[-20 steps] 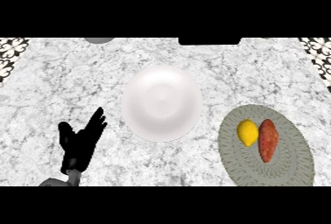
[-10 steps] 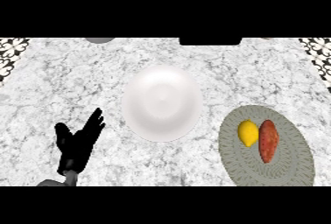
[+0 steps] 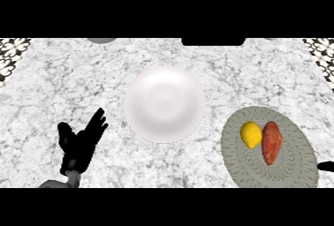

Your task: Pick the sweet potato from the placemat and place it in the plate

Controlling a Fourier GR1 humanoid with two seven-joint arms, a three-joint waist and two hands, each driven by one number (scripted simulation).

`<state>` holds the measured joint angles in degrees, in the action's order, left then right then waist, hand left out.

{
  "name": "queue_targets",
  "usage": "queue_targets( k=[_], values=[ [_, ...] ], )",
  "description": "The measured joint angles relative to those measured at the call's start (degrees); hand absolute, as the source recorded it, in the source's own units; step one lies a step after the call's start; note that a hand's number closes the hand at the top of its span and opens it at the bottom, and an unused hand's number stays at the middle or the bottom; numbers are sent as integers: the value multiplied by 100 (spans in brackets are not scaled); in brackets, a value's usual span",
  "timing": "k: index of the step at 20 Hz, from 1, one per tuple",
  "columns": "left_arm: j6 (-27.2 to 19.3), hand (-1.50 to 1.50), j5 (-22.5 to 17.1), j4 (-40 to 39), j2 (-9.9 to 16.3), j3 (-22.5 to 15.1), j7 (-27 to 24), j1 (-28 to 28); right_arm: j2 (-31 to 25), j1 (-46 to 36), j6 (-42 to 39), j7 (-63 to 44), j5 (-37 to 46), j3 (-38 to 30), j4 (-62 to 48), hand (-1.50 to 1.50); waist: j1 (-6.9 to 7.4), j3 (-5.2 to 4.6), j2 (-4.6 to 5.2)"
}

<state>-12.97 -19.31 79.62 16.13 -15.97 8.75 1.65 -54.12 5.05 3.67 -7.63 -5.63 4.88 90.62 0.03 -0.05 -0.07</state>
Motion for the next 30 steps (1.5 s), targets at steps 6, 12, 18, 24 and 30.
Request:
queue_targets(
  k=[6,12,18,24,30],
  values=[
    [161,0,149,31,-40,118,-23,-83,439,-356,-123,-891,694,301,150,-150,16,5,3],
    [157,0,334,250,-178,187,133,-215,1000,-416,-461,-1200,1097,399,150,-150,6,4,4],
    [321,0,528,91,-377,354,34,-175,1573,-484,-687,-1369,1644,329,179,-150,-1,12,-3],
    [374,0,641,235,-434,485,275,-168,1884,-529,-785,-1682,2371,364,131,-150,0,7,3],
    [518,0,794,114,-599,618,93,-211,2320,-686,-901,-1705,2940,264,-202,-150,3,13,-3]
  ],
)
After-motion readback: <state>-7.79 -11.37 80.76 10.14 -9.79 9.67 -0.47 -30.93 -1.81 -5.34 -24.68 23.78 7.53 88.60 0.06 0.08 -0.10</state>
